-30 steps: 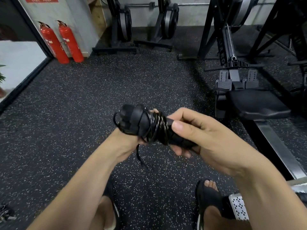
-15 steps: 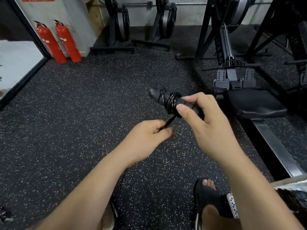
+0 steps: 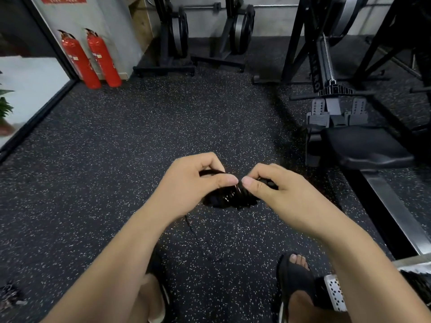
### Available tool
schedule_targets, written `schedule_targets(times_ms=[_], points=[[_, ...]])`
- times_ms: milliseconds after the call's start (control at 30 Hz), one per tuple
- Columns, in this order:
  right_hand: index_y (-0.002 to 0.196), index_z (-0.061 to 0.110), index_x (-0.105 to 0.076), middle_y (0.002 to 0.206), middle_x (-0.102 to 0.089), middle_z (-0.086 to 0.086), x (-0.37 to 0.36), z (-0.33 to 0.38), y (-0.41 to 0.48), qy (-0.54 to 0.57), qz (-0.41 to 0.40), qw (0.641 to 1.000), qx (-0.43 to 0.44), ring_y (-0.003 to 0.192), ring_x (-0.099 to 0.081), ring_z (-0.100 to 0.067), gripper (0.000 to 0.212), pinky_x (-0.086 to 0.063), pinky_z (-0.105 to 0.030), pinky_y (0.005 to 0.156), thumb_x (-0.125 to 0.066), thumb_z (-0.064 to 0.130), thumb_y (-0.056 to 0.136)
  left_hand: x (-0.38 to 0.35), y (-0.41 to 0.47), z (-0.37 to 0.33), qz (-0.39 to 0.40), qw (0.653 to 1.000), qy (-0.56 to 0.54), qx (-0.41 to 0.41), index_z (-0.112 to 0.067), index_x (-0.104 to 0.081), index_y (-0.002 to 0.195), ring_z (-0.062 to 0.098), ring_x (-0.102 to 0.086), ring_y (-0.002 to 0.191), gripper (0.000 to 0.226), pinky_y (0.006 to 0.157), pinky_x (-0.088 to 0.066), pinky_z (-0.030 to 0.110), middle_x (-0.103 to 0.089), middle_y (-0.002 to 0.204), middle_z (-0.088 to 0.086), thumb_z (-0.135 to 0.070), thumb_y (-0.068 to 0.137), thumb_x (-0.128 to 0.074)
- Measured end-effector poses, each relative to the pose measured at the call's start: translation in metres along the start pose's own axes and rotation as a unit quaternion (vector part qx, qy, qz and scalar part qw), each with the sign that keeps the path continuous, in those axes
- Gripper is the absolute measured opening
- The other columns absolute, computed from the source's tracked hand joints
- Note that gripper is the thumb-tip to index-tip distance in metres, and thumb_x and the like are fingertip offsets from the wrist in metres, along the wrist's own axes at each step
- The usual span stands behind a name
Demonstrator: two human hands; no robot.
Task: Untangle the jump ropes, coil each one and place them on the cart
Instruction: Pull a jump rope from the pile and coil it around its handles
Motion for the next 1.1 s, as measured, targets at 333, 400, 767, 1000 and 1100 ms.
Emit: schedule_targets(times_ms=[333, 400, 767, 1000, 1100], points=[[0.107, 0.002, -0.067, 0.088, -0.068, -0.012, 0.001, 0.019, -0.018, 0.287, 0.144, 0.945, 0.06, 0.072, -0.062, -0.022, 0.038, -0.044, -0.028, 0.059, -0.063, 0.04, 0.102, -0.006, 0.007, 0.008, 0.077, 0.991, -0.107, -0.028, -0.011, -0.071, 0.094, 0.008, -0.058, 0.07, 0.044, 0.067, -0.047, 0.019, -0.069, 0.084, -0.005, -0.054, 0.091, -0.076], [0.11, 0.002, -0.067, 0.09, -0.068, -0.012, 0.004, 0.021, -0.018, 0.357, 0.137, 0.921, 0.066, 0.072, -0.06, -0.024, 0.037, -0.046, -0.029, 0.058, -0.062, 0.038, 0.103, -0.013, 0.005, 0.02, 0.088, 0.977, -0.192, -0.009, 0.006, -0.065, 0.105, 0.024, -0.064, 0.086, 0.039, 0.081, -0.055, 0.031, -0.069, 0.099, 0.013, -0.032, 0.1, -0.07], [0.098, 0.009, -0.065, 0.102, -0.069, -0.013, 0.028, 0.008, -0.005, 0.478, -0.143, 0.862, 0.083, 0.086, -0.064, -0.026, 0.022, -0.058, -0.034, 0.072, -0.063, 0.03, 0.104, -0.045, 0.002, 0.016, 0.065, 0.997, 0.004, 0.05, -0.034, -0.073, 0.112, 0.002, -0.04, 0.051, 0.035, 0.058, -0.037, 0.03, -0.045, 0.058, -0.018, -0.055, 0.11, -0.046], [0.111, 0.031, -0.07, 0.112, -0.063, 0.006, 0.037, -0.007, -0.009, 0.083, -0.29, 0.948, 0.103, 0.097, -0.07, -0.008, 0.013, -0.057, -0.031, 0.091, -0.073, 0.039, 0.101, -0.058, -0.007, 0.009, 0.136, 0.975, 0.17, 0.04, -0.024, -0.07, 0.095, 0.006, -0.043, 0.052, 0.03, 0.053, -0.035, 0.031, -0.056, 0.064, -0.01, -0.049, 0.108, -0.058], [0.107, 0.033, -0.07, 0.112, -0.057, 0.015, 0.029, -0.008, -0.002, -0.024, -0.239, 0.967, 0.086, 0.102, -0.059, 0.005, 0.015, -0.041, -0.005, 0.083, -0.075, 0.043, 0.097, -0.057, -0.012, 0.0, 0.147, 0.977, 0.153, 0.013, -0.028, -0.073, 0.093, 0.004, -0.042, 0.052, 0.025, 0.052, -0.033, 0.029, -0.053, 0.059, -0.014, -0.046, 0.106, -0.063]])
Point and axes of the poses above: each hand's wrist, its own y-axis towards the middle knuckle, its own x-axis out of the back of the hand, z = x × y, the point moved 6 cm from there along y, towards the middle knuckle
